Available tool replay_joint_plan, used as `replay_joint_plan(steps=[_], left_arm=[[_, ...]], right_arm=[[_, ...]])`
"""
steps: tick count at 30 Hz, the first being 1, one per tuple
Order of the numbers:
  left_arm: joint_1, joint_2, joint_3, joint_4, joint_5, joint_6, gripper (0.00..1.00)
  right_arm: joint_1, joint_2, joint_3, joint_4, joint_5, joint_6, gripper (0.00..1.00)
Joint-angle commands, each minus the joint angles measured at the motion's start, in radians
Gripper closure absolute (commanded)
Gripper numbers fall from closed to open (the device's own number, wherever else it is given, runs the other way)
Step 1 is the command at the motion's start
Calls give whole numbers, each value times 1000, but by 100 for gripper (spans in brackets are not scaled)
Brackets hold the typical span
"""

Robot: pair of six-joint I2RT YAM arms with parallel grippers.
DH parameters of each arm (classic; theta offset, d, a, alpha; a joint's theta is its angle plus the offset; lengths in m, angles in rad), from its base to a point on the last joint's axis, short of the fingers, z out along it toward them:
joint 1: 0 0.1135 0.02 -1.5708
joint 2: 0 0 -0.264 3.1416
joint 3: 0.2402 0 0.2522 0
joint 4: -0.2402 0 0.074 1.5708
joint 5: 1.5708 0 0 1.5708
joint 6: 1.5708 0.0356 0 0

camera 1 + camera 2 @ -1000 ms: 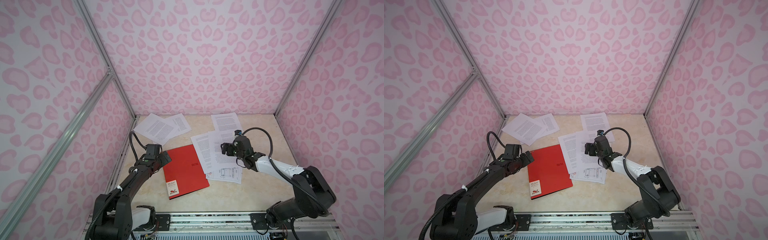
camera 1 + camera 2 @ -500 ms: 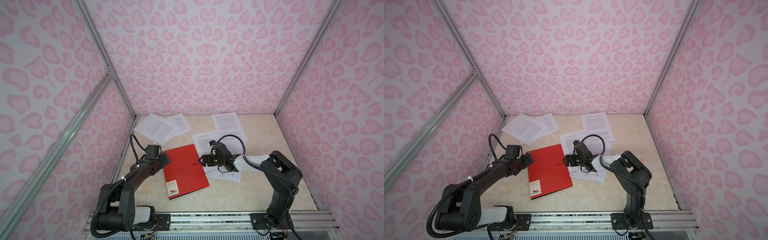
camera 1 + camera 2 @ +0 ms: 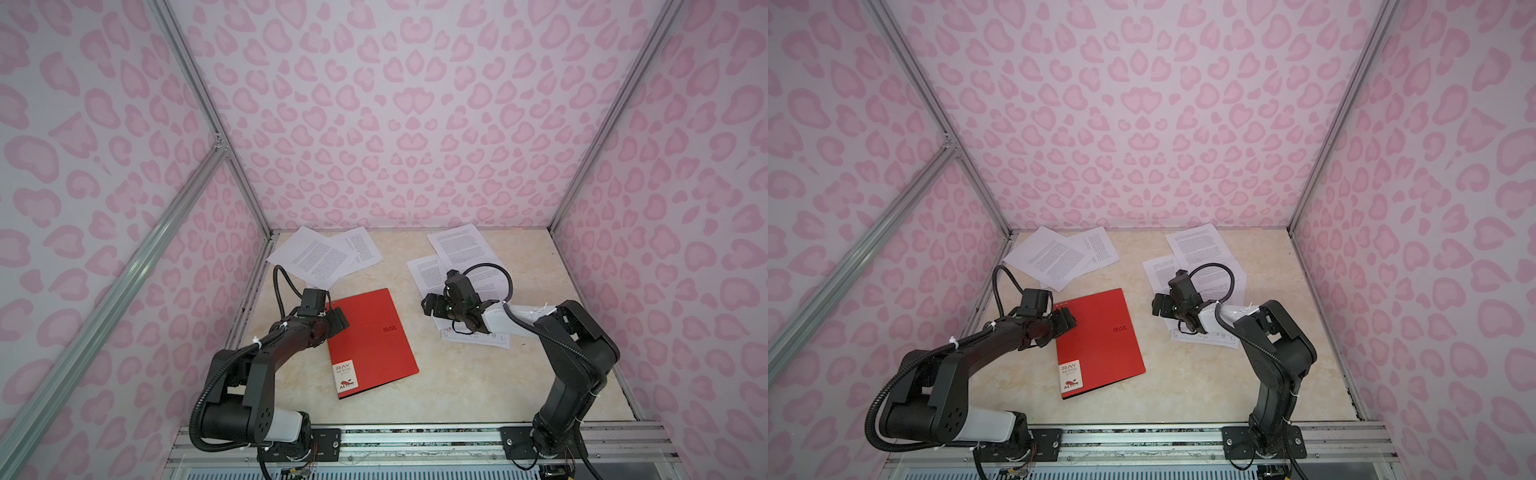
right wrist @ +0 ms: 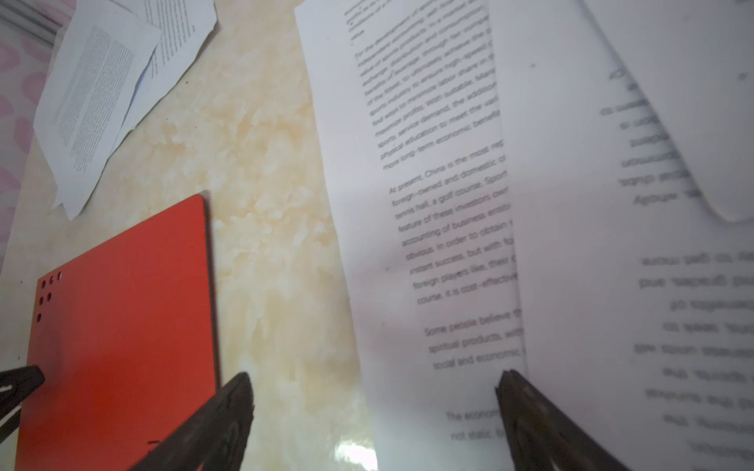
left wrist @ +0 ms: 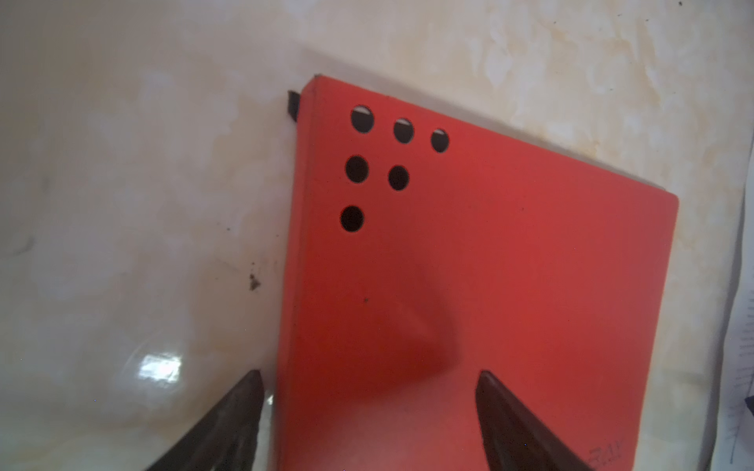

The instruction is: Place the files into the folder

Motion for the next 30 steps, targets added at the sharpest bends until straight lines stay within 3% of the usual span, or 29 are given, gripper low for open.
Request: replay_joint_plan(steps=[1,8,16,30], left_arm=[[-6,13,14,21,13,-15,21],[-7,-1,13,11,13,-23,24],[-8,8,-3,17,15,-33,29],[-8,50,-27,67,32,-65,31]], right_arm=[[54,-24,43,-105,6,-56,5],[133,55,133,-157,-98,-83,5],[140,163,189,-138,-206,-49,5],[136,248,246,-165,-323,99,5]])
